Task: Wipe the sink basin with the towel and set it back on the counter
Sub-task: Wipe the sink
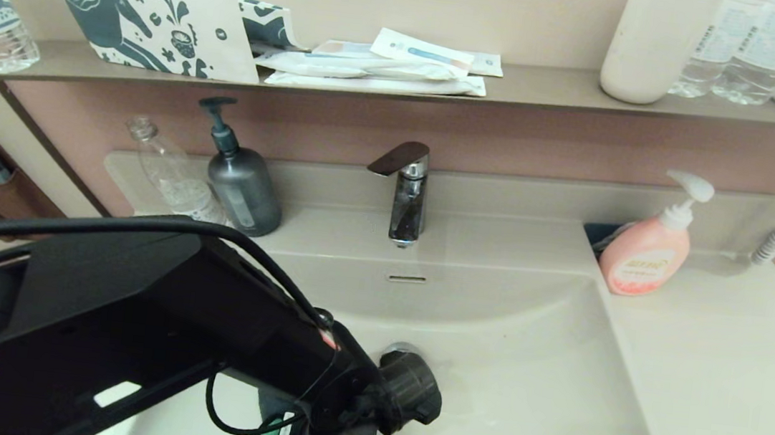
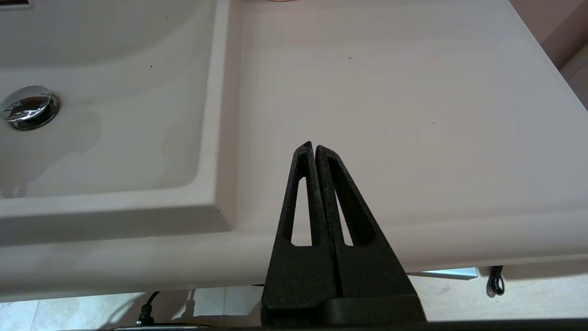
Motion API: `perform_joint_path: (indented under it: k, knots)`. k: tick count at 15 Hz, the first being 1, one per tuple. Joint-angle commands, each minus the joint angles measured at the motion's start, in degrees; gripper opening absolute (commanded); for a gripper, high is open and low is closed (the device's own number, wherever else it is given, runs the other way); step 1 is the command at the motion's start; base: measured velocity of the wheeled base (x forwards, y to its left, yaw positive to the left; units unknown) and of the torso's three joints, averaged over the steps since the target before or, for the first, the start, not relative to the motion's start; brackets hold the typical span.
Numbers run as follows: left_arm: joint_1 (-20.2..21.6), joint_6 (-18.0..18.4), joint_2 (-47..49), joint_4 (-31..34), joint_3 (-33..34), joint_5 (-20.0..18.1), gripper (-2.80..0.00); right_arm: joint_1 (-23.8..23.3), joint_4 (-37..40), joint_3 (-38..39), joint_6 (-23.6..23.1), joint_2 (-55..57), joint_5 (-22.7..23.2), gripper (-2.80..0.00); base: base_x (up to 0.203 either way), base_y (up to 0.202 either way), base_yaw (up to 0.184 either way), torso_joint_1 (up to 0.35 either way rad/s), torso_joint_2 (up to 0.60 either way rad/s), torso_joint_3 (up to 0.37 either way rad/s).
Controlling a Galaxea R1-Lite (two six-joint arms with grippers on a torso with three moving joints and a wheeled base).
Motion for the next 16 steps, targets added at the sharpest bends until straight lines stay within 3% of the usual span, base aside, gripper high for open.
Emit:
perform_joint_path:
  k: [1,6,12,16]
  knots:
    - [0.1,-0.2,-3.9,0.7,0.8,0.9,-2.80,0.0,0.0,0.0,0.0,0.1,0.0,-2.80,0.000,0.000,0.000,0.000,0.00,0.000]
    - [0.6,-0.1,-8.8,4.7,0.5,0.7,-2.80,0.0,0.0,0.0,0.0,0.1,0.0,-2.80,0.000,0.000,0.000,0.000,0.00,0.000]
    - [-1.8,-1.6,-11.2,10.1,-2.6,0.0,-2.80,0.0,0.0,0.0,0.0,0.1,0.0,-2.80,0.000,0.000,0.000,0.000,0.00,0.000]
    - [-1.2,-2.7,-10.0,8.8,0.6,-2.2,-2.80,0.0,0.0,0.0,0.0,0.1,0.0,-2.80,0.000,0.000,0.000,0.000,0.00,0.000]
